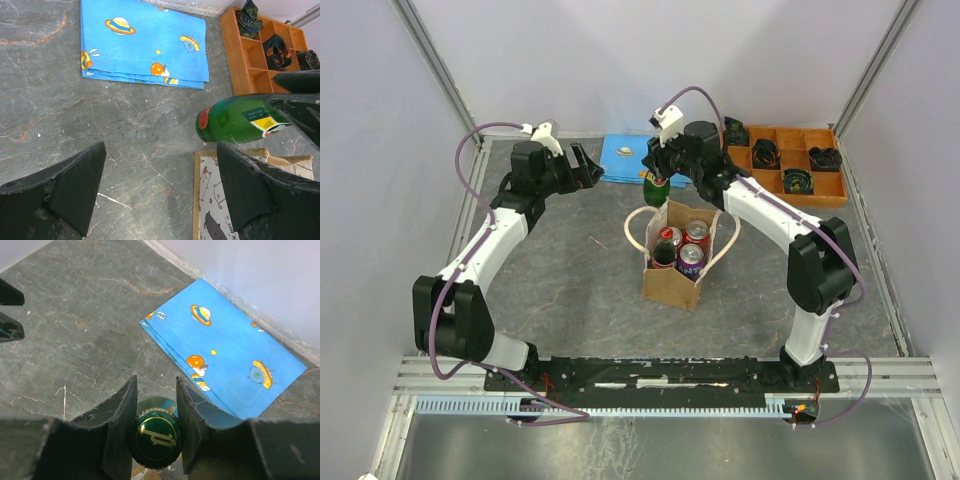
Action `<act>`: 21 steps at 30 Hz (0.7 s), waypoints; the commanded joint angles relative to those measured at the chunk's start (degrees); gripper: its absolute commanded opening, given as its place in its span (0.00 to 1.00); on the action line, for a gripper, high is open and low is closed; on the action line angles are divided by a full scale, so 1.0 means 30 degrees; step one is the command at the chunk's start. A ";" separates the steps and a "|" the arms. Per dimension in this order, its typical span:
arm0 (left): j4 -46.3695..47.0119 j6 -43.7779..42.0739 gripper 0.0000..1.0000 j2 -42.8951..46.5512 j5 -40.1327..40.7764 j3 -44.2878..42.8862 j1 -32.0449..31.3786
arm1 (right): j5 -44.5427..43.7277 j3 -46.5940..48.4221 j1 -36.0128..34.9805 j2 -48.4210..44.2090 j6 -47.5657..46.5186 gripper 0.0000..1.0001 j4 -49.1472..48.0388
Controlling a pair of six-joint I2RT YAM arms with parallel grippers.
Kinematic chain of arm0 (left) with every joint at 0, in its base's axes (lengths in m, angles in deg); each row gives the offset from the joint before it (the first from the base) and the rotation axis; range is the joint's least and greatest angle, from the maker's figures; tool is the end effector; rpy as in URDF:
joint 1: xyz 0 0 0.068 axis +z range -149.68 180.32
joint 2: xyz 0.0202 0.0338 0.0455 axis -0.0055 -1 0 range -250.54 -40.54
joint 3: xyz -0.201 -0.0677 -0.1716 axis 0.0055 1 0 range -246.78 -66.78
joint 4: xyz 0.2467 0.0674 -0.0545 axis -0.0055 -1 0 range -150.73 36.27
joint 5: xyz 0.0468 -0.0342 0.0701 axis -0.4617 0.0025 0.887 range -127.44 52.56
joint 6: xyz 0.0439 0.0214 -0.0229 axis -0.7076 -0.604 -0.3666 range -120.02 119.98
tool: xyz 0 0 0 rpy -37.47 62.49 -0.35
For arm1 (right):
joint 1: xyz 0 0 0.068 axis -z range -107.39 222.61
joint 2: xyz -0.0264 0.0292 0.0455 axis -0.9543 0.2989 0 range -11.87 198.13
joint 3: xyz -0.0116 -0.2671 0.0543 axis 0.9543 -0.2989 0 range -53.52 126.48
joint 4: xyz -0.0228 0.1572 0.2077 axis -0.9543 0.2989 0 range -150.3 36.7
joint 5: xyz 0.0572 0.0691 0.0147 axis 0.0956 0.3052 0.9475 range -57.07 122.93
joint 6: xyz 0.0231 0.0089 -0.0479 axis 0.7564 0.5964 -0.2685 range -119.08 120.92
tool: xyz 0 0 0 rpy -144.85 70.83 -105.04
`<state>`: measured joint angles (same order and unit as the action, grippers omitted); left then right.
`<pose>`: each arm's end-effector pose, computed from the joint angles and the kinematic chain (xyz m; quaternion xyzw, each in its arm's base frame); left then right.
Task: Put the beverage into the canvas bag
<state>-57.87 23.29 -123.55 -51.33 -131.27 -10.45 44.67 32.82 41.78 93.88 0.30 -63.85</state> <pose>0.3319 -0.0719 0.3128 -0.0236 0.8285 -0.2575 0.4967 0.3805 0.2355 0.3130 -0.2745 0.7473 0.2350 0.5576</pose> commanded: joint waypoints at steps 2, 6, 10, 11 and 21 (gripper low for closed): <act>0.0810 0.0951 0.97 0.0075 -0.0552 -0.0762 -0.0140 | -0.0151 0.2308 0.0367 -0.3062 -0.0811 0.00 -0.1645; 0.0783 0.0962 0.97 -0.0068 -0.0589 -0.0820 -0.0198 | -0.0282 0.2338 0.0435 -0.4024 -0.1132 0.00 -0.0703; 0.0767 0.0906 0.97 -0.0163 -0.0636 -0.0857 -0.0235 | -0.0397 0.2128 0.0480 -0.5307 -0.1576 0.00 0.0425; 0.0766 0.0888 0.97 -0.0139 -0.0617 -0.0857 -0.0244 | -0.0440 0.2086 0.0464 -0.5643 -0.1663 0.00 0.0789; 0.0564 0.0637 0.97 0.0128 -0.0581 -0.0681 -0.0307 | -0.0722 0.0577 0.0469 -0.9169 -0.1576 0.00 0.3843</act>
<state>-57.89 23.34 -123.94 -51.57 -131.37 -11.06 43.08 34.35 43.13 74.28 -4.08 -47.70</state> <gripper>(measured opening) 0.970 0.410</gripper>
